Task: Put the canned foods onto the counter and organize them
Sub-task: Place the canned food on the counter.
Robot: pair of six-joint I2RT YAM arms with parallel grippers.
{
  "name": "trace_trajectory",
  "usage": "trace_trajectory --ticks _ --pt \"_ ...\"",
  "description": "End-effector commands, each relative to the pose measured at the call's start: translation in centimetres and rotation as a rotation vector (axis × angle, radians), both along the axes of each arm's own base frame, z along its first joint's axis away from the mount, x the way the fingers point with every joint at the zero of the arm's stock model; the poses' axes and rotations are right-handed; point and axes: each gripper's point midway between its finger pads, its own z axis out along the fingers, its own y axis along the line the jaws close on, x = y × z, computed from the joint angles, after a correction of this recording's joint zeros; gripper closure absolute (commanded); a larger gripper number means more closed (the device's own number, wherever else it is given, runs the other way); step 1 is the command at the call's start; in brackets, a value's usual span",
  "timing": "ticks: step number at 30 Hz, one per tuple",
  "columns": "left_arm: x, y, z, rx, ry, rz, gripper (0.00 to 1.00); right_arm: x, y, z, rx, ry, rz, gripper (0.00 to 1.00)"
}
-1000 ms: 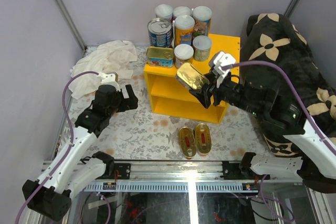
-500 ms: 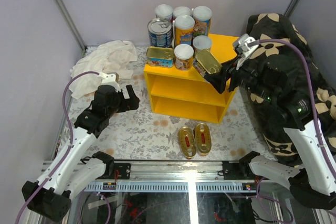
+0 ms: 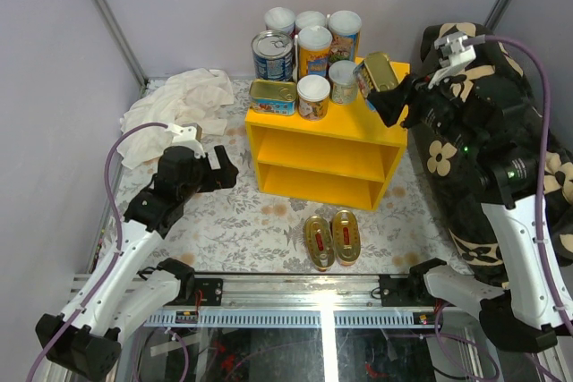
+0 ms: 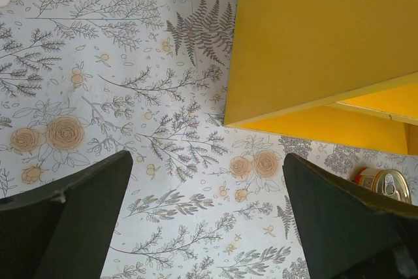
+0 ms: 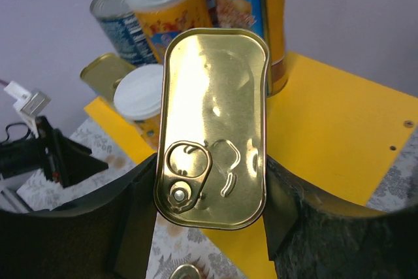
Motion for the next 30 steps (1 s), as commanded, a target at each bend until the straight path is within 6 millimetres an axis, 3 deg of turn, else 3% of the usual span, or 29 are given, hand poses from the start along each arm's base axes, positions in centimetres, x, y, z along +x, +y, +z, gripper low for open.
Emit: trace_trajectory --ticks 1,7,12,16,22,30 --pt "0.5 -0.2 2.0 -0.02 -0.086 -0.021 0.0 1.0 -2.7 8.2 0.142 -0.187 -0.169 1.0" --pt "0.4 -0.3 2.2 -0.019 -0.092 -0.032 0.0 2.4 -4.7 10.2 0.136 -0.193 -0.299 1.0" --pt "0.4 -0.5 2.3 -0.019 -0.092 -0.045 0.0 4.1 -3.7 8.8 0.107 -0.122 -0.272 1.0" --pt "0.3 -0.2 2.2 -0.005 -0.094 -0.037 0.0 3.1 -2.5 6.1 0.089 -0.096 -0.191 1.0" --pt "0.5 -0.3 1.7 0.0 -0.078 -0.041 0.0 -0.6 0.8 2.8 -0.006 -0.07 0.092 1.0" --pt "1.3 -0.2 1.9 0.02 -0.072 -0.028 0.0 -0.7 1.9 -1.9 -0.108 0.021 0.199 1.0"
